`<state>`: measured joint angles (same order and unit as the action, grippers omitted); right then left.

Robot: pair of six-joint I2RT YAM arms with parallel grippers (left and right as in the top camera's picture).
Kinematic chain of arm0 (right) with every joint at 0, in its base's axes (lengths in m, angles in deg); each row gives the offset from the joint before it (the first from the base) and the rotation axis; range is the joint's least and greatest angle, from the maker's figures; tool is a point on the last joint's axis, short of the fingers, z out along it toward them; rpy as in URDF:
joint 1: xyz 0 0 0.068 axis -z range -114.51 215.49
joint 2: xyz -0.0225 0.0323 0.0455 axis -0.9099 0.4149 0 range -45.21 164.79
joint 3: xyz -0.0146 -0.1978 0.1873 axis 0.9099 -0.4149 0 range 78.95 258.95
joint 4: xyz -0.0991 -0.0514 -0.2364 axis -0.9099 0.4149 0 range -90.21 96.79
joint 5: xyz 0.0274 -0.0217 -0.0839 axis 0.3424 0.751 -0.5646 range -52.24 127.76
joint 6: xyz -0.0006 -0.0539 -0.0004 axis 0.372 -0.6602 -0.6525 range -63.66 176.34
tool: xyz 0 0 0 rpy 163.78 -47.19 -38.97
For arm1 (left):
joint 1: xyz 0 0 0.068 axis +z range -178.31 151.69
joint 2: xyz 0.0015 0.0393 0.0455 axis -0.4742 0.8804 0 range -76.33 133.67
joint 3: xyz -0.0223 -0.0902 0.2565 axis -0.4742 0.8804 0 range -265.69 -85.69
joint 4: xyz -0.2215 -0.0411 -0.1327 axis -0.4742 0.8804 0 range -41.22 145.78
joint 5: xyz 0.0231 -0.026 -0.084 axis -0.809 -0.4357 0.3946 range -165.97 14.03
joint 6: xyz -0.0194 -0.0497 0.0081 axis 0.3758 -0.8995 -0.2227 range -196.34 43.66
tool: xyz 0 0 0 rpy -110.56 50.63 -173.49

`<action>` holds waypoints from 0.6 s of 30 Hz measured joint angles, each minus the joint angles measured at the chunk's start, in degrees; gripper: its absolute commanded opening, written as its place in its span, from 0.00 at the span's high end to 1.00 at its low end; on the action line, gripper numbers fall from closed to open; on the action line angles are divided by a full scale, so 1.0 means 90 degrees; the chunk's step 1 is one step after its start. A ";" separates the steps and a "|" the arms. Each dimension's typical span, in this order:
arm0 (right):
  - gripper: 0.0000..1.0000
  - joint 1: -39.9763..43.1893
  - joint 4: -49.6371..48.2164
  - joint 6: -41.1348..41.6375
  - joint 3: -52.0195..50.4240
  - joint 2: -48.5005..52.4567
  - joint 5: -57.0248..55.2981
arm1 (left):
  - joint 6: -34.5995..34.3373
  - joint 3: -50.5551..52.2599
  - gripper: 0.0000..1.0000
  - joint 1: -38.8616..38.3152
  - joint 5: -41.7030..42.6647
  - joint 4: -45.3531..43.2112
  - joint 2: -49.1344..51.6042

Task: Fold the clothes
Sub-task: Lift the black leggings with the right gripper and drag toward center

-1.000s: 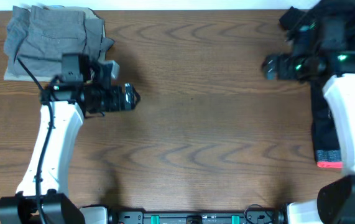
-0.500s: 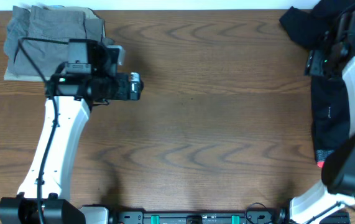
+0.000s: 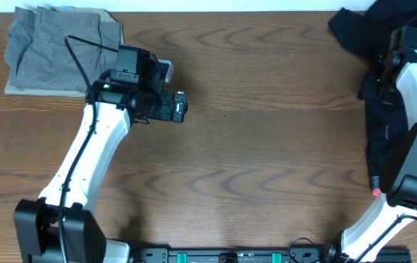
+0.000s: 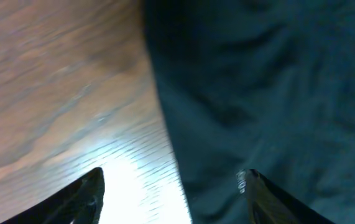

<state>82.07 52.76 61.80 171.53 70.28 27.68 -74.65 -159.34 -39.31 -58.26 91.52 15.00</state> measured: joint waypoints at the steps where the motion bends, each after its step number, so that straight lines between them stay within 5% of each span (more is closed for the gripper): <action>1: 0.33 0.0092 -0.0056 -0.0027 0.0000 0.0041 0.0029 | -0.0005 0.0000 0.02 -0.0034 -0.0012 -0.0041 0.0058; 13: 0.39 0.1015 -0.0563 -0.0804 -0.0005 0.0971 0.1523 | -0.0024 0.0000 0.02 -0.0211 -0.0015 -0.0250 0.0197; 15: 0.52 0.1039 -0.0610 -0.0874 -0.0005 0.1037 0.1642 | -0.0024 0.0000 0.02 -0.0211 -0.0015 -0.0250 0.0197; 18: 0.87 0.1037 -0.0675 -0.0984 -0.0005 0.1076 0.1753 | -0.0024 0.0000 0.02 -0.0211 -0.0015 -0.0250 0.0197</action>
<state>91.40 46.68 52.95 171.48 79.96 43.46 -74.87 -159.34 -41.21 -58.39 89.27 16.77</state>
